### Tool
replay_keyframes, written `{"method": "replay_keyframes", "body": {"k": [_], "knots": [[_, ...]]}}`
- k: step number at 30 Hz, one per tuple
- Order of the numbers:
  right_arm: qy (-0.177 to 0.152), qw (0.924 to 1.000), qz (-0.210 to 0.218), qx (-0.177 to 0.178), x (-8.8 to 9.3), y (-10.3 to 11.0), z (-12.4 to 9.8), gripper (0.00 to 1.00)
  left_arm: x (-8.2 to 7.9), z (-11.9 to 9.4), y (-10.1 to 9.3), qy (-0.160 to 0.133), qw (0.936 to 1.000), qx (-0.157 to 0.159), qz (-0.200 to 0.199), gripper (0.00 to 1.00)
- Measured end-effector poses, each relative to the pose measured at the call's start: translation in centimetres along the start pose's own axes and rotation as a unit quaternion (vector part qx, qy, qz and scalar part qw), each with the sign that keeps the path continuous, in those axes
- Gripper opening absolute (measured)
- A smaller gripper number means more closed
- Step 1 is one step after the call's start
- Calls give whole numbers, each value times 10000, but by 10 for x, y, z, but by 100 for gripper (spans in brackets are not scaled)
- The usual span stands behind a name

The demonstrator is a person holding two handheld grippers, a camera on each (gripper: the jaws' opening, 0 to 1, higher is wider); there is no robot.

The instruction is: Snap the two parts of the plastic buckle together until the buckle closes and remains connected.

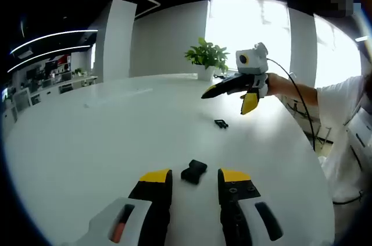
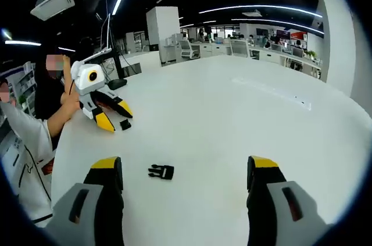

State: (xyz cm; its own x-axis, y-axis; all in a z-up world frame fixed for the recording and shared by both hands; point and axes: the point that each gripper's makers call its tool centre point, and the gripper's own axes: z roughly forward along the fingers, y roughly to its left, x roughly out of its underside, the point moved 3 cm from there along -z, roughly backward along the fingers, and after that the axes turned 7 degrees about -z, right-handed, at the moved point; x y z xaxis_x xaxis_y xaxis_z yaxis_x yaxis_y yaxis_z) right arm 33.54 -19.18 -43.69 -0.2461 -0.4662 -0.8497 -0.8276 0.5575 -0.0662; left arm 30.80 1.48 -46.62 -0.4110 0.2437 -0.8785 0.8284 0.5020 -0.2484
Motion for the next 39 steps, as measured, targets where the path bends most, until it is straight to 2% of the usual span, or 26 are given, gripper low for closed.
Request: {"method": "replay_keyframes", "body": {"k": [4, 7, 12, 13, 15, 16, 18, 20, 24, 28, 35, 39], "knots": [[504, 9979, -359, -190, 5, 6, 4, 96, 1, 1, -3, 15, 10000, 45, 28, 31], [787, 9952, -550, -175, 5, 6, 5, 97, 1, 2, -4, 2, 10000, 58, -19, 31], [1450, 9839, -1019, -212, 9, 5, 7, 100, 2, 2, -4, -4, 10000, 69, -36, 31], [1608, 9792, -1223, -208, 10, 4, 7, 100, 2, 2, -5, -7, 10000, 73, -43, 31], [1674, 9744, -1490, -191, 7, 1, 10, 100, 2, 2, -4, -13, 10000, 77, -58, 31], [1705, 9693, -1758, -231, 5, 0, 11, 100, 2, 2, -4, -16, 9999, 79, -66, 31], [1565, 9656, -2054, -296, -2, 0, 15, 100, 2, 2, -4, -18, 9999, 74, -72, 31], [1720, 9544, -2394, -472, -4, 2, 14, 100, 1, 2, -3, -28, 9999, 73, -95, 31], [2047, 9261, -3037, -900, -4, 9, 14, 97, 1, 2, -2, -53, 9999, 64, -148, 31], [2088, 9131, -3286, -1214, -12, 14, 13, 89, 0, 1, 0, -68, 9998, 45, -178, 31], [2109, 8994, -3533, -1479, -24, 12, 13, 77, -1, -1, 4, -101, 9996, 45, -242, 30], [2206, 8811, -3835, -1671, -23, 10, 13, 73, -1, -1, 5, -100, 9997, 48, -233, 30]]}}
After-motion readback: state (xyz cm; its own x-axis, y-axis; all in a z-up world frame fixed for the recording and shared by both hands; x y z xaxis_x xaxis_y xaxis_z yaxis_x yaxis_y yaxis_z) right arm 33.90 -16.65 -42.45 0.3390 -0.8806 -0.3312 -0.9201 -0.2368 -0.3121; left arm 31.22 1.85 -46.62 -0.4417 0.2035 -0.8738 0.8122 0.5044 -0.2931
